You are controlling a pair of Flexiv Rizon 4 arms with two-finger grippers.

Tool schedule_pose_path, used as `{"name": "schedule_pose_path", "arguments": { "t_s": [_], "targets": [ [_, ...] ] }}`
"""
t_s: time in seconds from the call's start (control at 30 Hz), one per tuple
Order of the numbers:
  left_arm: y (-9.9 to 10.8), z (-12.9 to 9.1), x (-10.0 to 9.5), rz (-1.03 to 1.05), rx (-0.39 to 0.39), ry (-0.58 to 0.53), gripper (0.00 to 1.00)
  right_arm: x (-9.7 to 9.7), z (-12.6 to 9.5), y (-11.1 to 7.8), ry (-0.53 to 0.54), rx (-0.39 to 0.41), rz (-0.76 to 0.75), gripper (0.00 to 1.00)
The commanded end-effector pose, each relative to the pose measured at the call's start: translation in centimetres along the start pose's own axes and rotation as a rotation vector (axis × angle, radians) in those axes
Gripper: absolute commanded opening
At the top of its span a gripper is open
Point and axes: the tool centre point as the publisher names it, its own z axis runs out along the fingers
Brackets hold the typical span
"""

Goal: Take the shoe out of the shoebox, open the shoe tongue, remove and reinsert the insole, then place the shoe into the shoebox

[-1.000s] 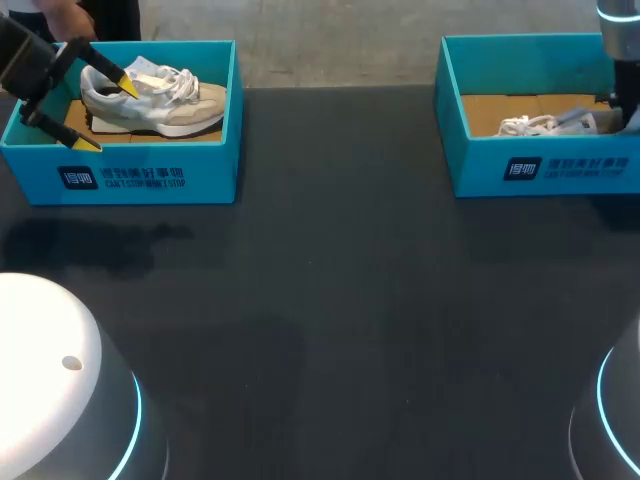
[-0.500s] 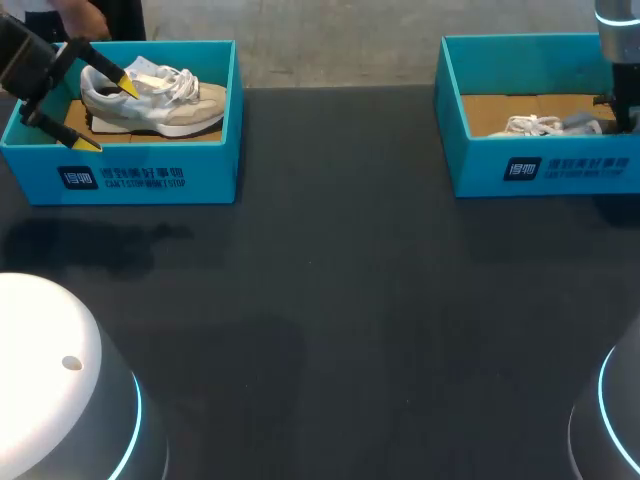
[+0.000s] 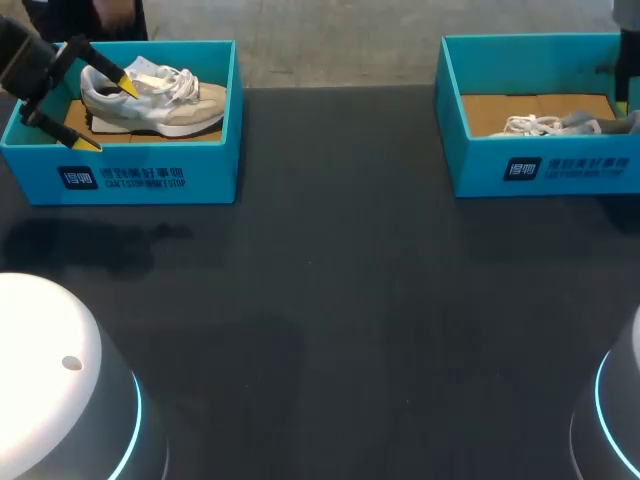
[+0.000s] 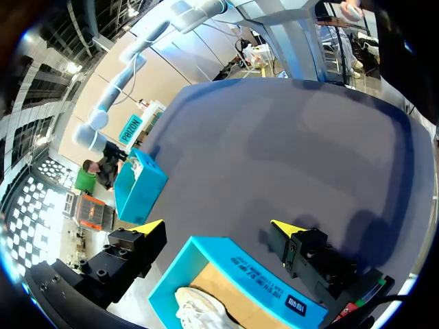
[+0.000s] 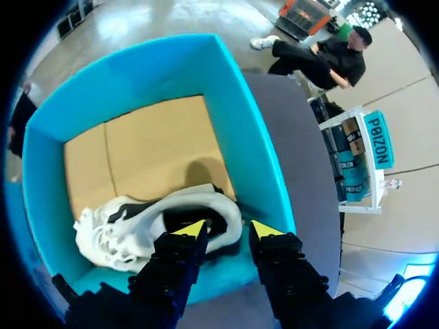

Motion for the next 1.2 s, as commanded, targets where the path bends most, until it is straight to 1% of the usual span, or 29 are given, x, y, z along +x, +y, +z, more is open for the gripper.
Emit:
{"name": "schedule_pose_path", "arguments": {
  "t_s": [0.03,0.1,0.23,0.27,0.33,0.4,0.47,0.57,0.6,0.63,0.67,1.1,1.2],
  "targets": [
    [-0.1,-0.1,0.0,0.0,-0.002,0.003,1.0,0.2,-2.6,-1.7,0.041,-0.054,-0.018,0.39],
    [-0.1,-0.1,0.0,0.0,-0.002,0.003,1.0,0.5,-3.3,-1.9,0.072,-0.059,-0.026,0.4],
    [-0.1,-0.1,0.0,0.0,-0.002,0.003,1.0,1.4,-5.1,-3.0,0.115,-0.067,-0.074,0.42],
    [-0.1,-0.1,0.0,0.0,-0.002,0.003,1.0,1.6,-5.6,-3.3,0.133,-0.07,-0.083,0.41],
    [-0.1,-0.1,0.0,0.0,-0.002,0.003,1.0,1.8,-6.4,-3.9,0.176,-0.083,-0.119,0.41],
    [-0.1,-0.1,0.0,0.0,-0.002,0.003,1.0,1.9,-7.0,-4.3,0.187,-0.105,-0.157,0.42],
    [-0.1,-0.1,0.0,0.0,-0.002,0.003,1.0,1.9,-7.6,-4.8,0.199,-0.123,-0.183,0.4],
    [-0.1,-0.1,0.0,0.0,-0.002,0.003,1.0,1.9,-8.3,-5.6,0.23,-0.136,-0.226,0.41],
    [-0.1,-0.1,0.0,0.0,-0.002,0.003,1.0,2.0,-8.6,-5.9,0.239,-0.134,-0.239,0.43],
    [-0.1,-0.1,0.0,0.0,-0.002,0.003,1.0,2.0,-8.9,-6.2,0.248,-0.129,-0.24,0.68],
    [-0.1,-0.1,0.0,0.0,-0.002,0.003,1.0,2.0,-8.9,-6.2,0.248,-0.129,-0.24,1.0],
    [-0.1,-0.1,0.0,0.0,-0.002,0.003,1.0,2.0,-8.9,-6.2,0.248,-0.129,-0.24,1.0],
    [-0.1,-0.1,0.0,0.0,-0.002,0.003,1.0,2.0,-9.1,-7.4,0.223,-0.108,-0.319,1.0]
  ]
}}
